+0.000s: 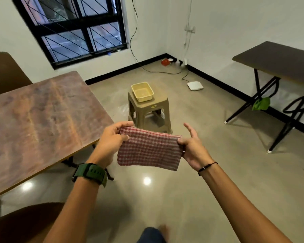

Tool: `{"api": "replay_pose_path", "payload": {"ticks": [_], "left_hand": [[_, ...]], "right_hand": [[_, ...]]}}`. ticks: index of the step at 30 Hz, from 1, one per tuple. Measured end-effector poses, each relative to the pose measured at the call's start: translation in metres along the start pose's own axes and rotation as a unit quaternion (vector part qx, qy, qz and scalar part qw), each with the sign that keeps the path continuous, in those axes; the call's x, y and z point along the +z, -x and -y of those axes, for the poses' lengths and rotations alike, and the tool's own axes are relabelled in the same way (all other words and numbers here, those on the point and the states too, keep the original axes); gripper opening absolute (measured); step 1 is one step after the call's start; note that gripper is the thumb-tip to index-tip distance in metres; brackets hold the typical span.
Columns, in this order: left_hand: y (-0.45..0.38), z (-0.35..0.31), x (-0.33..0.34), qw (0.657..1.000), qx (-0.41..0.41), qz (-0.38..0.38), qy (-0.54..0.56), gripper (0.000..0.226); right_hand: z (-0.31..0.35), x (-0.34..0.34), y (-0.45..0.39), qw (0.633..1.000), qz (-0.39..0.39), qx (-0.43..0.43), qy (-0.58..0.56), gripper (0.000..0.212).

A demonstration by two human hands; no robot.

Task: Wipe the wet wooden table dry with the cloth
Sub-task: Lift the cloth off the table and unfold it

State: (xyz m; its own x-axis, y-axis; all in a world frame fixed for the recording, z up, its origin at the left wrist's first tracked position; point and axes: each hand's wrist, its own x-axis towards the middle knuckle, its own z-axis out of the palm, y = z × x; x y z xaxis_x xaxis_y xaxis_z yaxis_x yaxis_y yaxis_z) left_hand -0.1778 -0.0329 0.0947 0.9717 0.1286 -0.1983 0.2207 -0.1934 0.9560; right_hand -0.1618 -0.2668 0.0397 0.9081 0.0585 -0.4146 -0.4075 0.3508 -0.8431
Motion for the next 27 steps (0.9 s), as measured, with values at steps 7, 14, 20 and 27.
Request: {"api": "replay_pose_path", "payload": {"ticks": [7, 14, 20, 27], "left_hand": [[-0.119, 0.003, 0.060, 0.974, 0.089, -0.085, -0.189, 0.022], [-0.254, -0.028, 0.070, 0.981, 0.088, -0.096, -0.143, 0.013], [-0.333, -0.040, 0.068, 0.987, 0.083, -0.087, -0.108, 0.020], [-0.440, -0.032, 0.072, 0.972, 0.117, -0.034, -0.202, 0.021]], "right_hand": [[0.051, -0.022, -0.110, 0.974, -0.014, -0.097, 0.202, 0.039], [0.128, -0.004, -0.242, 0.783, -0.021, -0.256, 0.566, 0.015], [0.166, 0.023, -0.341, 0.656, 0.110, -0.200, 0.720, 0.030], [0.148, 0.088, -0.452, 0.744, 0.361, -0.133, 0.546, 0.059]]}}
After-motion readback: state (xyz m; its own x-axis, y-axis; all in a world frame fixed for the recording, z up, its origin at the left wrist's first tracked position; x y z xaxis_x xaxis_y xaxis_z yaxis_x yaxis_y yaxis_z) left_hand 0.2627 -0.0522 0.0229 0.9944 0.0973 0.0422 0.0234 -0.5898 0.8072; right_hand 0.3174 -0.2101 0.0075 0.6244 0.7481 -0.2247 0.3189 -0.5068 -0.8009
